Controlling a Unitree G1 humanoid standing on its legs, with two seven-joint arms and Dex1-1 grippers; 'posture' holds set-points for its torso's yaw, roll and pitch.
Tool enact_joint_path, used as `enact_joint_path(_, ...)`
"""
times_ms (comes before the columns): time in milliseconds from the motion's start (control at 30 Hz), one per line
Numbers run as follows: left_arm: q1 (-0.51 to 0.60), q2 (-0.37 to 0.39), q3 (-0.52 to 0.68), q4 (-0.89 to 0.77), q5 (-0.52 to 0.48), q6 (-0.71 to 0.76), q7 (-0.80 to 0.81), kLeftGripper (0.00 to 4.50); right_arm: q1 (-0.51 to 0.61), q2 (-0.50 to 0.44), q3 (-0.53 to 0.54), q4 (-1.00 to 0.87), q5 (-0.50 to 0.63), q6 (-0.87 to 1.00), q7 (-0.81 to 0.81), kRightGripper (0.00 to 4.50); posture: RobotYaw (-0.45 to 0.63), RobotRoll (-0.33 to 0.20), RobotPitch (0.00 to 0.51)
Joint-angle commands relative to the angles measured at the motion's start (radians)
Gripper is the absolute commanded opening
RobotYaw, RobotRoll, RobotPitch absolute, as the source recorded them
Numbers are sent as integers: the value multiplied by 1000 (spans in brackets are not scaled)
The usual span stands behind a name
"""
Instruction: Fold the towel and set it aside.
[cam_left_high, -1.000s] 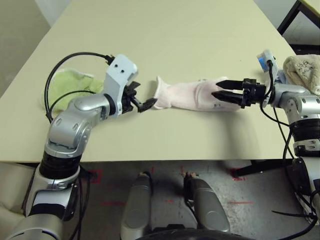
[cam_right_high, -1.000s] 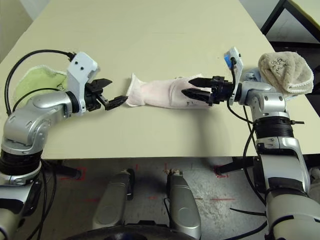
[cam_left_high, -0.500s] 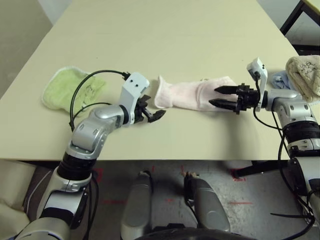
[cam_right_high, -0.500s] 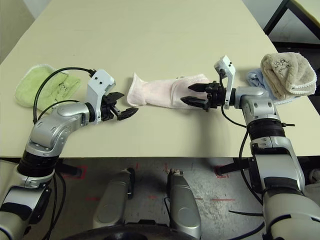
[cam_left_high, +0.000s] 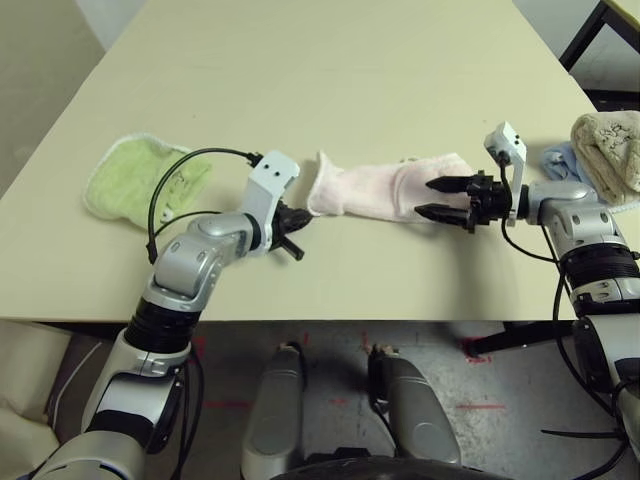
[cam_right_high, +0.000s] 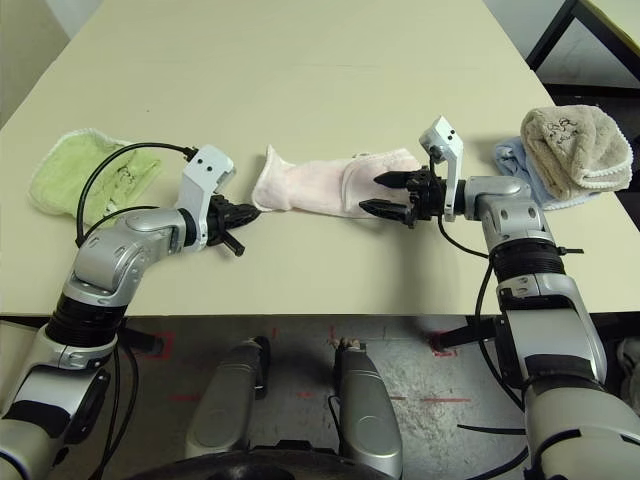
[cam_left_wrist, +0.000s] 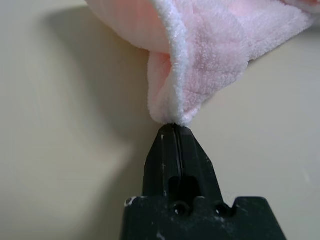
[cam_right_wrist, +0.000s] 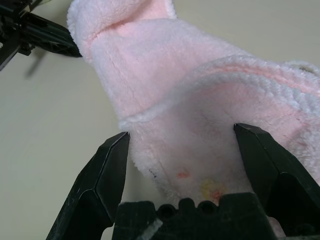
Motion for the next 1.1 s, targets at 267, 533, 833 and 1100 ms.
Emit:
enact_joint_path(267,3,9,-14,-93,-45,109,-20,634,8,10,12,46,-26,-37,-13,4500,132,0,187)
enact_joint_path(533,-22,-29,4,-83,-48,166,31,3657,2,14,16,54,-30,-46,-17,4500,133,0,184)
enact_joint_path(833,-62,-115,32,-11,-38,186,114,3741,6,15,15,56,-37,-53,-15,4500,124,0,181)
enact_joint_path(1100,-59,-114,35,-15,-47,210,119,665,11,16,15,52,-39,-54,-18,4500,122,0,181)
